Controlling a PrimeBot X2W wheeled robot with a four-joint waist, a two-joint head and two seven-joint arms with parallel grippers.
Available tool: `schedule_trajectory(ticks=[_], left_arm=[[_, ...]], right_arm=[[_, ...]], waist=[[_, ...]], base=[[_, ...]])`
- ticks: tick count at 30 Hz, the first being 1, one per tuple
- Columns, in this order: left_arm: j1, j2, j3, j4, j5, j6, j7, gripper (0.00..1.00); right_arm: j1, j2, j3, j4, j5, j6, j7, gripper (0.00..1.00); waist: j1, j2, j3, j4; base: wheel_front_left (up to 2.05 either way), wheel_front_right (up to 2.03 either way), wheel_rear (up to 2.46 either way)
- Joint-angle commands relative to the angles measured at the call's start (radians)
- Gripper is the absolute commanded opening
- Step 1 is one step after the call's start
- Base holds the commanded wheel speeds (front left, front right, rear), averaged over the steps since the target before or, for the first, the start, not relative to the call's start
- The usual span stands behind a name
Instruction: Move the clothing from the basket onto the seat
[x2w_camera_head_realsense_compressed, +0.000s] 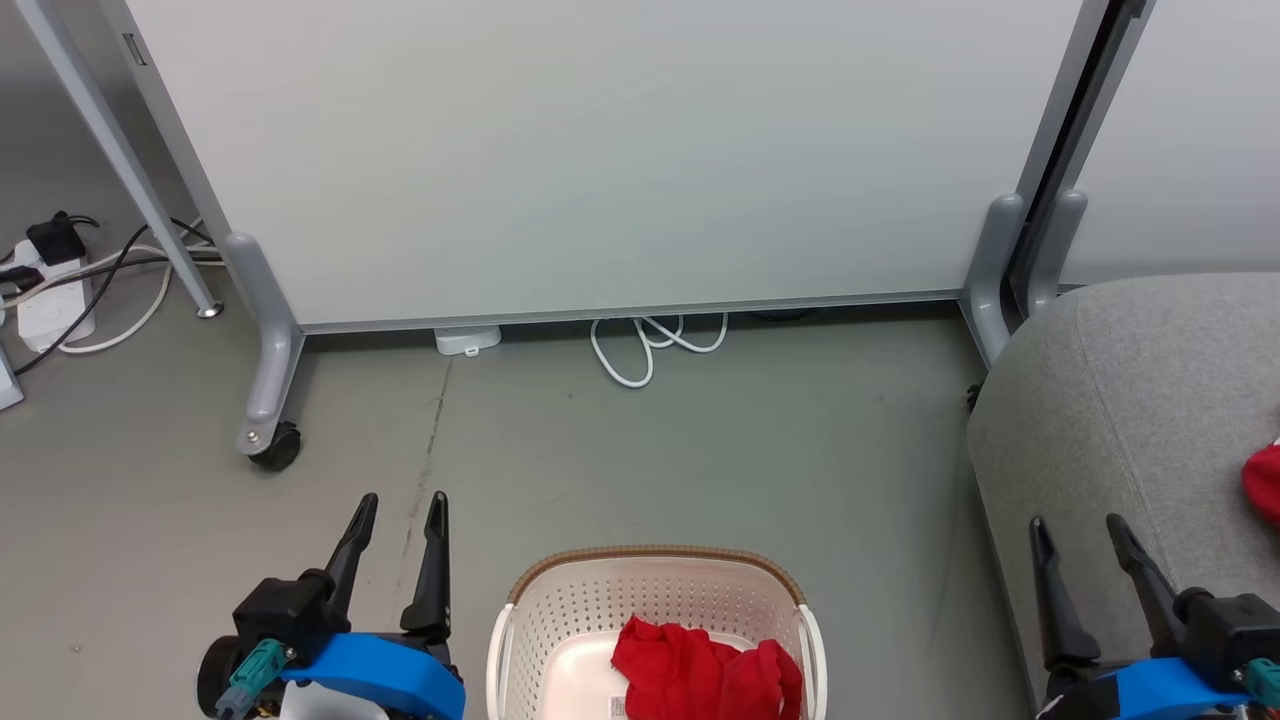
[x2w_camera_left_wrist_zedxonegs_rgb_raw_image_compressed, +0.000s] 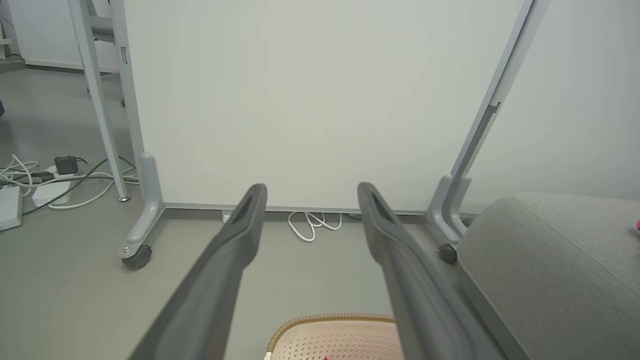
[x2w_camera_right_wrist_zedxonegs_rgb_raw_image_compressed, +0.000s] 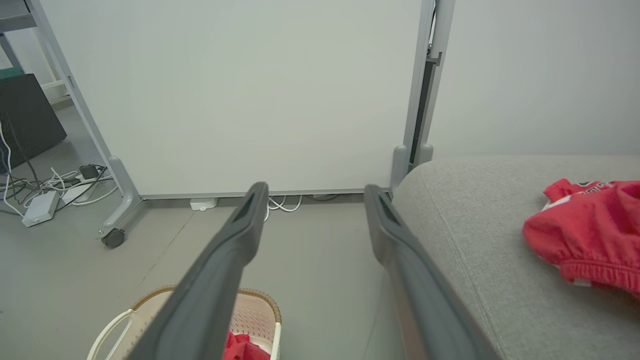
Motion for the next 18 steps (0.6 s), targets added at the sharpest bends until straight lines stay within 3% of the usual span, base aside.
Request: schedule_trajectory(ticks=[1, 18], left_arm=[[0.006, -0.001, 0.006, -0.003, 0.005, -0.002, -0.003, 1.00], [0.004, -0.001, -0.013, -0.002, 0.008, -0.002, -0.003, 1.00]], right_arm=[[-0.002, 0.002, 0.008, 0.007, 0.006, 0.000, -0.008, 1.00], [-0.019, 0.002, 0.029, 0.031, 0.014, 0.000, -0.019, 1.00]], waist=[[0.0000, 0.0000, -0.001, 0.000], [0.0000, 0.0000, 0.009, -0.001]], base=[[0.00, 0.00, 0.00], [0.00, 0.00, 0.00]])
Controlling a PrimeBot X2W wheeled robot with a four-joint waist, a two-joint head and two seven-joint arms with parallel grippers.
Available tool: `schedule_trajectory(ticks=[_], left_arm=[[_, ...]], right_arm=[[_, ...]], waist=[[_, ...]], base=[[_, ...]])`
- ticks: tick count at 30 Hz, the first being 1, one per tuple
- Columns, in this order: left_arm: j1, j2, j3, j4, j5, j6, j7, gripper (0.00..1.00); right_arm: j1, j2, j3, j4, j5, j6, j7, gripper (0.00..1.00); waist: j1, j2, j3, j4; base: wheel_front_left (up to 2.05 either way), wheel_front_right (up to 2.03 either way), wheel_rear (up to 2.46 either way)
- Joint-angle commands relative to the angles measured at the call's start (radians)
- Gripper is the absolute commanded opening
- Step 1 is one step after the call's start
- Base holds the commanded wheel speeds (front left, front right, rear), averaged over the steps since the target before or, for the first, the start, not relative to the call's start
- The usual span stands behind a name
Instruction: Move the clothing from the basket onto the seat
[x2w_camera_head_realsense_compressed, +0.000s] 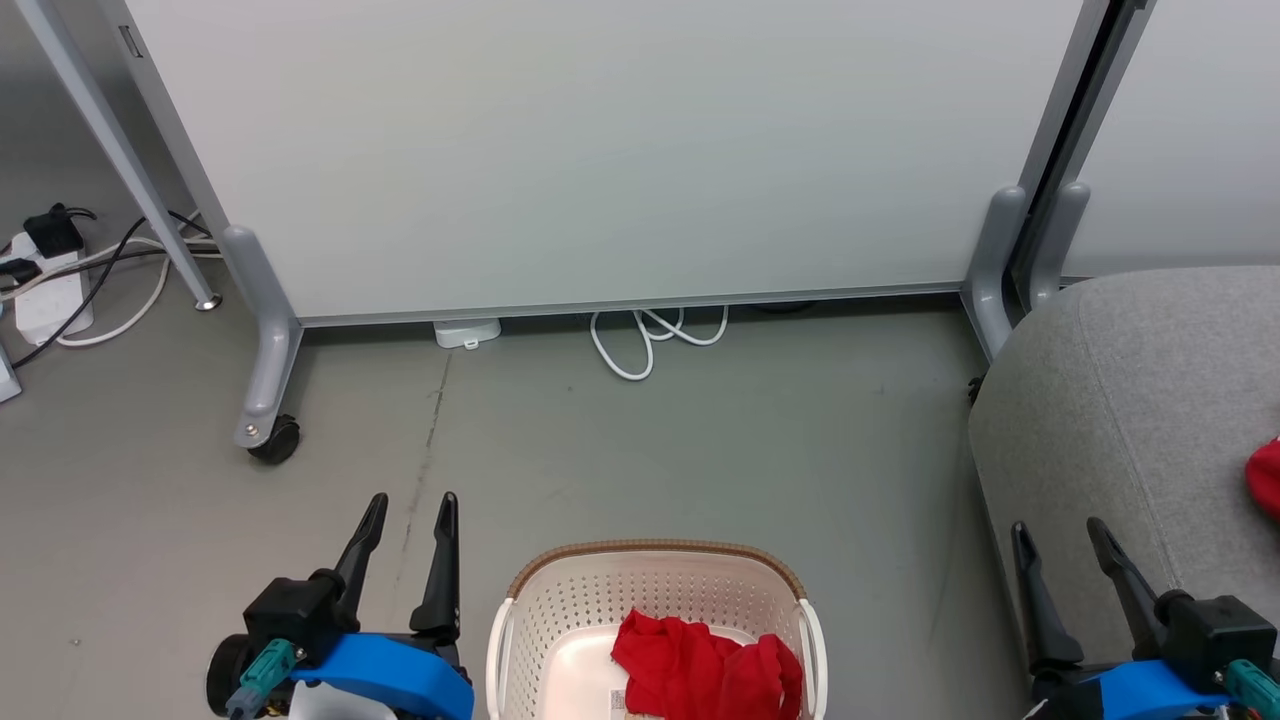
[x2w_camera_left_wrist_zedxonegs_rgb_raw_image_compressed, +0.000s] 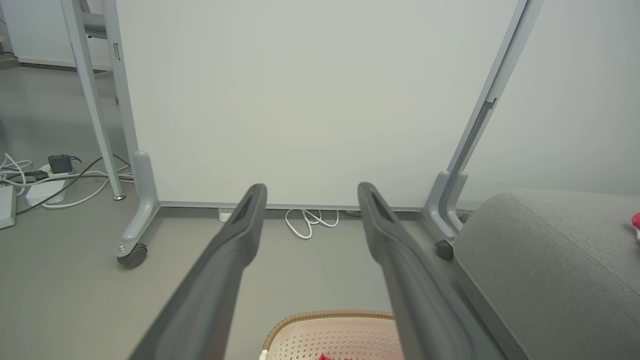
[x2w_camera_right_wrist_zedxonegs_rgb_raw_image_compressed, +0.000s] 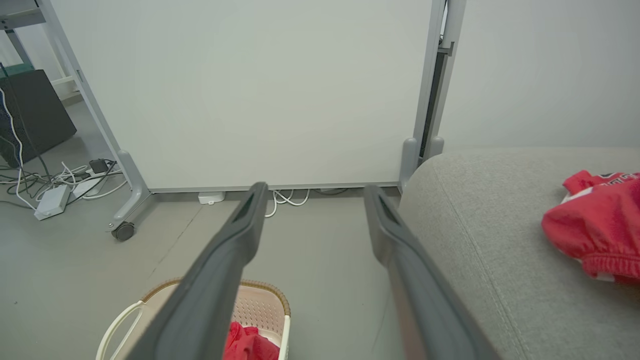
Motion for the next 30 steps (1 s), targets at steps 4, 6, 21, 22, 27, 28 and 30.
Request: schedule_trajectory(ticks=[4, 6, 21, 22, 27, 28, 30], left_arm=[[0.001, 0.004, -0.015, 0.004, 0.002, -0.002, -0.003, 1.00], [-0.010, 0.002, -0.025, 0.002, 0.001, -0.002, -0.003, 1.00], [-0.121, -0.013, -0.074, 0.013, -0.017, -0.002, -0.003, 1.00], [-0.133, -0.015, -0.080, 0.017, -0.018, -0.002, -0.003, 1.00], [-0.202, -0.024, -0.136, 0.050, -0.028, -0.002, -0.003, 1.00], [-0.216, -0.025, -0.142, 0.060, -0.031, -0.002, -0.003, 1.00], [-0.245, -0.025, -0.157, 0.082, -0.036, -0.002, -0.003, 1.00]], right_arm=[[-0.019, 0.001, 0.006, -0.004, 0.007, 0.000, -0.001, 1.00], [-0.023, 0.001, 0.006, -0.011, 0.004, 0.000, 0.000, 1.00], [-0.172, 0.001, 0.044, -0.084, -0.036, 0.000, 0.003, 1.00], [-0.186, 0.001, 0.047, -0.088, -0.039, 0.000, 0.002, 1.00], [-0.259, 0.001, 0.065, -0.103, -0.047, 0.000, -0.005, 1.00], [-0.275, 0.001, 0.074, -0.107, -0.046, 0.000, -0.006, 1.00], [-0.313, 0.001, 0.092, -0.112, -0.041, 0.000, -0.010, 1.00]], waist=[[0.0000, -0.0001, 0.012, 0.002], [0.0000, -0.0001, 0.029, 0.004], [0.0000, -0.0001, 0.295, -0.044], [0.0000, -0.0001, 0.318, -0.051], [0.0000, -0.0001, 0.431, -0.088], [0.0000, -0.0001, 0.454, -0.098], [0.0000, -0.0001, 0.499, -0.122]], base=[[0.00, 0.00, 0.00], [0.00, 0.00, 0.00], [0.00, 0.00, 0.00], [0.00, 0.00, 0.00], [0.00, 0.00, 0.00], [0.00, 0.00, 0.00], [0.00, 0.00, 0.00]])
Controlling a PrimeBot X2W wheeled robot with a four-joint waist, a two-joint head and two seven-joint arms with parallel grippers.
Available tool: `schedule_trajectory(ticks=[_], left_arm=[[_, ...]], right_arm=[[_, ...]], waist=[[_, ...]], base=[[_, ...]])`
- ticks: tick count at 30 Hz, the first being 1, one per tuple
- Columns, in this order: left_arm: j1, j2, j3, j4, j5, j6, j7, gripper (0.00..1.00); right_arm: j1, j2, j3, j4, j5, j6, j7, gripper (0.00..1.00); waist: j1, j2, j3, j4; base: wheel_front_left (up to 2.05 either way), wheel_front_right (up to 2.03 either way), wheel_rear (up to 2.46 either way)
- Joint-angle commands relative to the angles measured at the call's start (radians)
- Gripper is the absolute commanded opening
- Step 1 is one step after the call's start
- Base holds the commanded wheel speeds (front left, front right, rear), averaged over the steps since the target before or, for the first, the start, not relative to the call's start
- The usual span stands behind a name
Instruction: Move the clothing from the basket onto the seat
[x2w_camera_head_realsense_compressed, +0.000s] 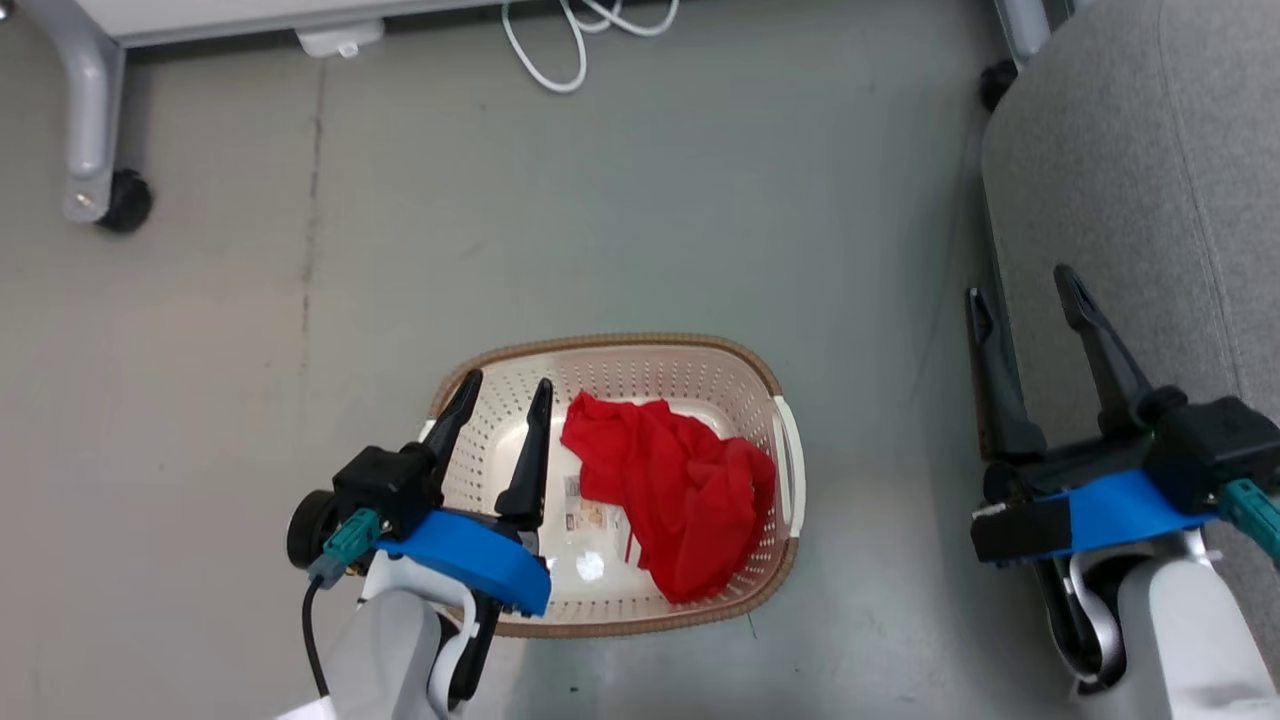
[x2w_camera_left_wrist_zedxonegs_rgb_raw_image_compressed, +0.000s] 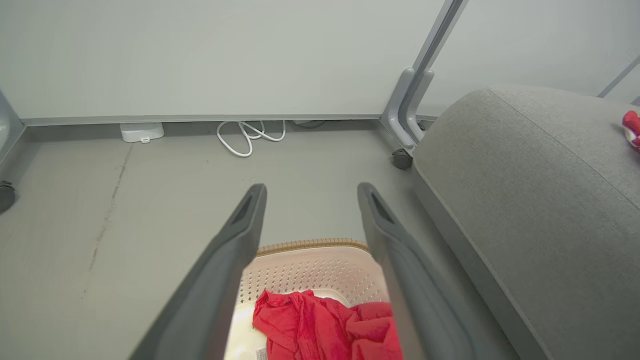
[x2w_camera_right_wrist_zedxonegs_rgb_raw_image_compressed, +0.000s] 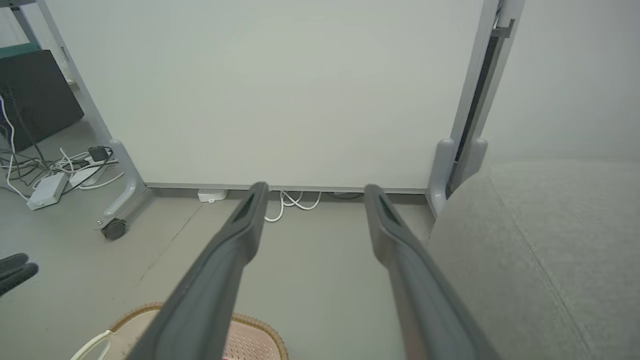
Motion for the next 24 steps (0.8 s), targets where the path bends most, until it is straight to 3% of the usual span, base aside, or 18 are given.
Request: schedule_trajectory(ticks=[1, 9, 19, 24], left_arm=[[-0.042, 0.003, -0.010, 0.014, -0.009, -0.002, -0.003, 1.00], [-0.154, 0.000, -0.123, 0.102, -0.025, -0.002, -0.003, 1.00], [-0.258, 0.041, -0.345, 0.230, -0.074, -0.002, -0.003, 1.00], [-0.294, 0.059, -0.390, 0.290, -0.107, -0.002, -0.003, 1.00]], right_arm=[[-0.045, 0.001, 0.012, -0.009, 0.002, 0.000, -0.009, 1.00], [-0.158, 0.001, 0.069, -0.007, 0.004, 0.000, -0.036, 1.00], [-0.179, 0.001, 0.093, 0.025, 0.042, 0.000, -0.076, 1.00], [-0.186, 0.001, 0.101, 0.029, 0.061, 0.000, -0.091, 1.00]], waist=[[-0.0003, 0.0000, 0.107, -0.065], [-0.0003, 0.0000, 0.238, -0.128], [-0.0003, 0.0000, 0.328, -0.202], [-0.0003, 0.0000, 0.361, -0.235]], base=[[0.00, 0.00, 0.00], [0.00, 0.00, 0.00], [0.00, 0.00, 0.00], [0.00, 0.00, 0.00]])
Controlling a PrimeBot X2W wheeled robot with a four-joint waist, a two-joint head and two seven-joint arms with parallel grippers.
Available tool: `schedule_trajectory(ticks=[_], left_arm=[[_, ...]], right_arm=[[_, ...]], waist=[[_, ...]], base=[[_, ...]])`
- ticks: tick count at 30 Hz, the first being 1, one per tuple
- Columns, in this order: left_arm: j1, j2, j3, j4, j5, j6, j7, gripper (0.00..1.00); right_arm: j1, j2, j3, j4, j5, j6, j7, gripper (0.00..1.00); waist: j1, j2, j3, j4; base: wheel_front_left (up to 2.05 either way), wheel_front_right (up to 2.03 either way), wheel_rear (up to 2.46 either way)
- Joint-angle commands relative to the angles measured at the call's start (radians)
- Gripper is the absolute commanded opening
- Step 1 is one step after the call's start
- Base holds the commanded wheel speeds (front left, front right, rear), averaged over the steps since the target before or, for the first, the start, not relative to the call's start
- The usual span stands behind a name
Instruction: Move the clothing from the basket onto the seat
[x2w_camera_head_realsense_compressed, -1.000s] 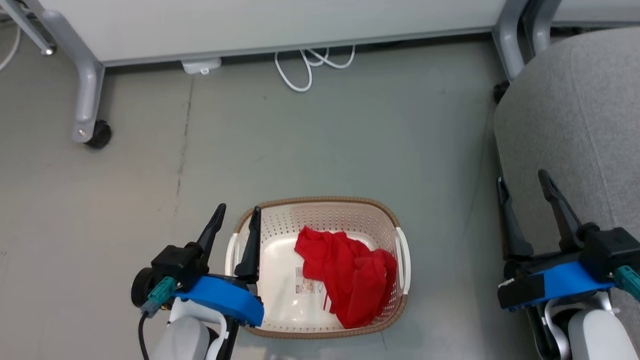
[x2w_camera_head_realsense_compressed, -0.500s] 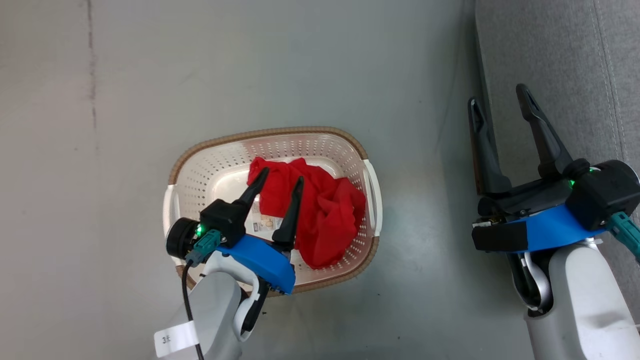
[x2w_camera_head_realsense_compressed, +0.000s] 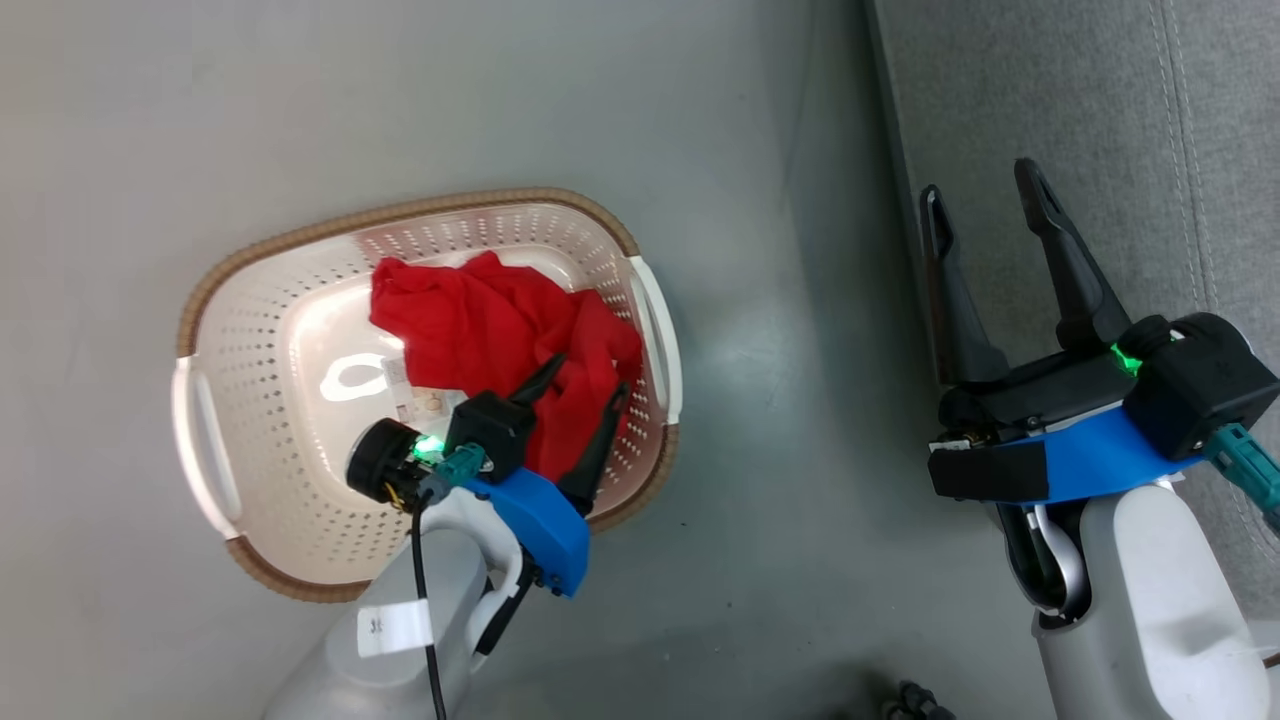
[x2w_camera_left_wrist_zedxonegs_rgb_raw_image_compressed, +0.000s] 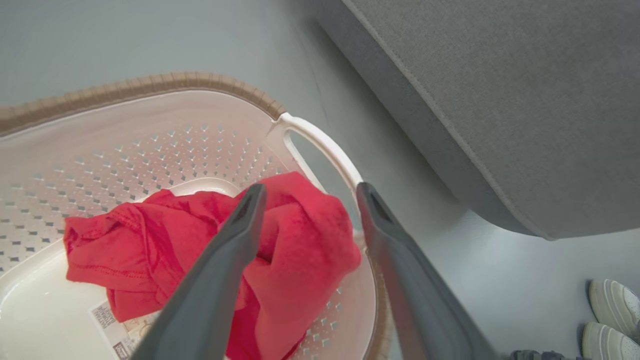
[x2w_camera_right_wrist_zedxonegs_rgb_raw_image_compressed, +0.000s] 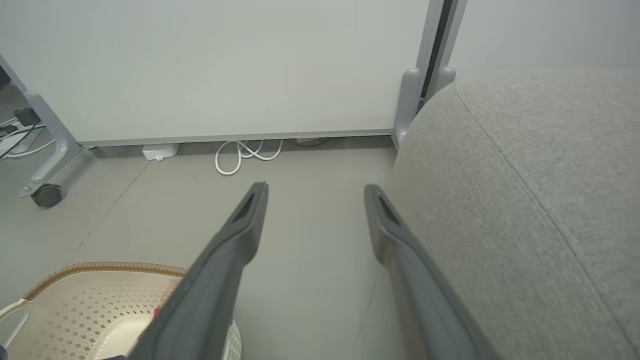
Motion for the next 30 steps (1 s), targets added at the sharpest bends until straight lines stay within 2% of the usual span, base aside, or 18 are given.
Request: schedule_trajectory(ticks=[1, 11, 21, 22, 23, 24, 30], left_arm=[[-0.029, 0.013, -0.009, 0.028, -0.015, -0.002, -0.003, 1.00], [-0.081, 0.016, -0.007, 0.179, -0.056, -0.002, -0.003, 1.00], [-0.128, -0.010, -0.041, 0.373, -0.150, -0.002, 0.038, 1.00], [-0.132, -0.013, -0.044, 0.382, -0.155, -0.002, 0.037, 0.49], [-0.137, -0.016, -0.047, 0.390, -0.158, -0.002, 0.036, 0.10], [-0.140, -0.016, -0.050, 0.397, -0.160, -0.002, 0.033, 0.00], [-0.125, -0.010, -0.082, 0.403, -0.174, -0.002, 0.021, 0.00]], right_arm=[[-0.022, 0.001, 0.004, 0.003, 0.012, 0.000, -0.009, 1.00], [-0.032, 0.001, 0.041, 0.023, 0.045, 0.000, -0.031, 1.00], [-0.026, 0.001, 0.045, 0.040, 0.070, 0.000, -0.047, 1.00], [-0.027, 0.001, 0.046, 0.042, 0.071, 0.000, -0.048, 1.00], [-0.027, 0.001, 0.047, 0.043, 0.073, 0.000, -0.049, 1.00], [-0.028, 0.001, 0.047, 0.044, 0.073, 0.000, -0.049, 1.00], [-0.028, 0.001, 0.042, 0.049, 0.075, 0.000, -0.052, 1.00]], waist=[[-0.0001, 0.0001, 0.025, -0.024], [-0.0001, 0.0001, 0.060, -0.078], [-0.0001, 0.0001, 0.072, -0.115], [-0.0001, 0.0001, 0.071, -0.117], [-0.0001, 0.0001, 0.070, -0.118], [-0.0001, 0.0001, 0.068, -0.119], [-0.0001, 0.0001, 0.059, -0.113]], base=[[0.00, 0.00, 0.00], [0.00, 0.00, 0.00], [0.00, 0.00, 0.00], [0.00, 0.00, 0.00], [0.00, 0.00, 0.00], [0.00, 0.00, 0.00], [0.00, 0.00, 0.00]])
